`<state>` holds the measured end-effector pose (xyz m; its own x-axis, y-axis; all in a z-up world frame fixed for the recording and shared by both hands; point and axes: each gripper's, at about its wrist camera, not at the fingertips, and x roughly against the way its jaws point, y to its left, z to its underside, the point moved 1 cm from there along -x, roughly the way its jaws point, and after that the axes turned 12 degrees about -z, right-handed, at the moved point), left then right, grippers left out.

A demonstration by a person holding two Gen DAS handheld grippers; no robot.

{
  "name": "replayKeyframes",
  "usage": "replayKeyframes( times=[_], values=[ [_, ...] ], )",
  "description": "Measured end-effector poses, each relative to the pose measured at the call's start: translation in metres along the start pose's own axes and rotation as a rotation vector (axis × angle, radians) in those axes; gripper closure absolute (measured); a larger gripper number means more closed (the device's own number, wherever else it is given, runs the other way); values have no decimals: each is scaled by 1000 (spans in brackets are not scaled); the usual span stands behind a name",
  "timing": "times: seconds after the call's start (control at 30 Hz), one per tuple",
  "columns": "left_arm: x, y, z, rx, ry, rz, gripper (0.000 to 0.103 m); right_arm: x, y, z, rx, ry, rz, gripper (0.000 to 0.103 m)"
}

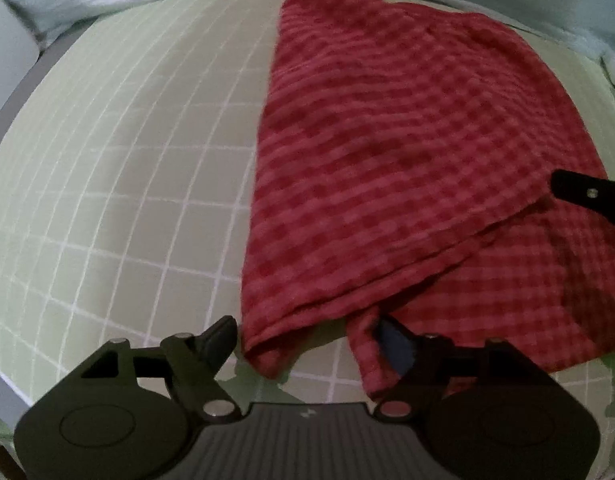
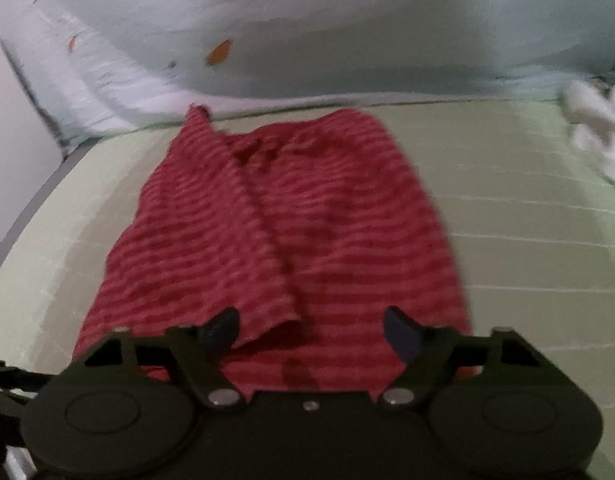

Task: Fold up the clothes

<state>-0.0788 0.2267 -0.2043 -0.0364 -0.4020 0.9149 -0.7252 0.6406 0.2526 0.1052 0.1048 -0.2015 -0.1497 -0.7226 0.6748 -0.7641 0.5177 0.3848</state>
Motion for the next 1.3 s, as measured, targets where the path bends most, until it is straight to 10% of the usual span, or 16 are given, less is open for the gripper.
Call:
replayKeyframes(
  times=[0.27,0.37,0.83,1.3],
  values=[
    [-2,7,9,9,6,-28,16,-28,-2,-2,-38,48,-74,62],
    [-5,10,9,18,14,-21,16,-23,-5,0,-48,40,-88,98],
    [-16,19,11,-3,-7,25,11,66,-12,20,-134,-118,9,101],
    [-18,27,13,-19,-23,41,11,109,-34,59,-286,-73,130,101]
  ],
)
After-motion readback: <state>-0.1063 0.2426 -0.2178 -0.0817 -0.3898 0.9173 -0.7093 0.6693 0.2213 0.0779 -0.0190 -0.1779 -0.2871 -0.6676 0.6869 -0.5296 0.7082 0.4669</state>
